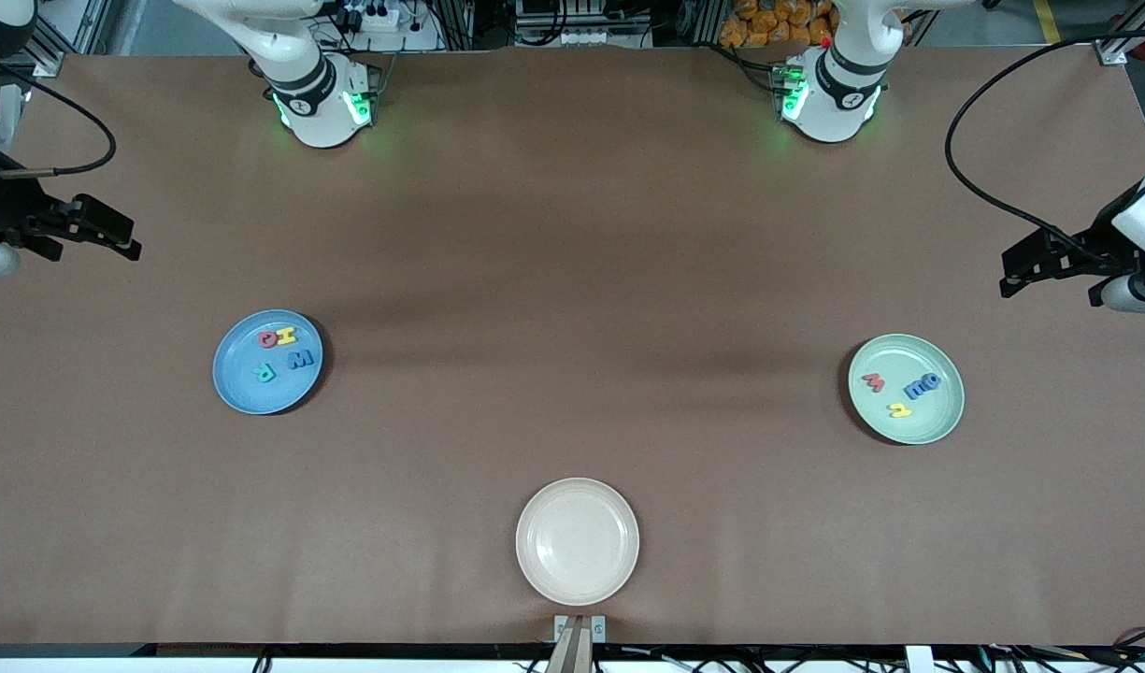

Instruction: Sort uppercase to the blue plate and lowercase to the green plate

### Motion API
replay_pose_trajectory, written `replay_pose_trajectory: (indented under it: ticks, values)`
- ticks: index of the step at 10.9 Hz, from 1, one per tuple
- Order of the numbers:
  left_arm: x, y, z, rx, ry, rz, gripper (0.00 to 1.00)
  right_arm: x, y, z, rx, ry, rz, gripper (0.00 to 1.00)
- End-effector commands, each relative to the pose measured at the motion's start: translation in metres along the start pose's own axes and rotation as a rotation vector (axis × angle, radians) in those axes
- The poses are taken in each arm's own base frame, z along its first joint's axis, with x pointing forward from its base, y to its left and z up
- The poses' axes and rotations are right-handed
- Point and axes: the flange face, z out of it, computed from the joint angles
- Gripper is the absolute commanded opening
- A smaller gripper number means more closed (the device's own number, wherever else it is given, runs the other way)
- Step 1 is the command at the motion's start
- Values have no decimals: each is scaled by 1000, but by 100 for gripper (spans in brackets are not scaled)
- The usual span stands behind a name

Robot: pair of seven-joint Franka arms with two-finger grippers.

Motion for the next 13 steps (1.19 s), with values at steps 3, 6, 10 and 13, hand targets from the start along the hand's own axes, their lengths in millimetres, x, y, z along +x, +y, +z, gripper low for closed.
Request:
replay_pose_trajectory:
  ticks: [3, 6, 10, 13]
  values:
    - [-9, 2, -24, -24, -31, -18, 100, -3, 1, -3, 9, -2, 16, 100]
    - [-11, 7, -23, -26, -47, -54, 100, -3, 0, -3, 5, 0, 14, 100]
    - [-11, 10, -23, -18, -52, -96, 100, -2, -4, -5, 4, 10, 7, 100]
    - [-10, 0, -20, -16, -55, -114, 100, -1, -5, -5, 3, 13, 3, 100]
